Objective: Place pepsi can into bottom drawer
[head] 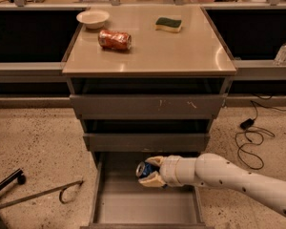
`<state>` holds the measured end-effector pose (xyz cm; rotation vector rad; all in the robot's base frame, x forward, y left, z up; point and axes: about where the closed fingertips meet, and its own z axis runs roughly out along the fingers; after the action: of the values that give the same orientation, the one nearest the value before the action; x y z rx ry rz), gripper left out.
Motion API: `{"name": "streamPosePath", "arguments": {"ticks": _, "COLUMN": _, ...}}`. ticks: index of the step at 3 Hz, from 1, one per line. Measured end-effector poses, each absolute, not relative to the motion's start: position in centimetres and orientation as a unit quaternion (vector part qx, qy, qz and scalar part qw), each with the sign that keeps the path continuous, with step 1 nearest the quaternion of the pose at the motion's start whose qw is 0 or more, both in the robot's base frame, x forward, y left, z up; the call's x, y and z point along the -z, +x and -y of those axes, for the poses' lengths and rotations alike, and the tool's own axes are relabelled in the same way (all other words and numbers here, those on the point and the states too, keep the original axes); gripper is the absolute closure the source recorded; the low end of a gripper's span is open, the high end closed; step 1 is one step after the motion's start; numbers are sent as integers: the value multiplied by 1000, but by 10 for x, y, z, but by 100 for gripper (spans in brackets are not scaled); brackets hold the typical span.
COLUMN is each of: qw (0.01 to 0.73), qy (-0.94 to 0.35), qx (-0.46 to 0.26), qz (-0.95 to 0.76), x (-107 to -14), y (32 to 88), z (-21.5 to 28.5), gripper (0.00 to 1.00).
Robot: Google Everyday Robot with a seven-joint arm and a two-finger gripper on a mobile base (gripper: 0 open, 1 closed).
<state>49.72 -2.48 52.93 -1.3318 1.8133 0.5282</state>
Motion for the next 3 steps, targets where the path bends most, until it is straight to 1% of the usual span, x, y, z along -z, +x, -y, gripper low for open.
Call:
{"name": "streamPosePath", "arguments": {"ticks": 1, "qw": 408, "qy": -532, "qx": -198, "qz": -715, "x": -490, "y": 505, "z": 30, "gripper": 100}}
{"name": "streamPosePath", "arguments": {"ticks": 2, "qw": 437, "qy": -521, "qx": -179, "qz": -711, "x": -432, "y": 523, "z": 45, "gripper": 100}}
{"name": "streamPosePath", "arguments": {"ticks": 3, "qw": 442, "qy": -508, "qx": -177, "qz": -718, "x": -365, "y": 535, "z": 54, "gripper": 100}}
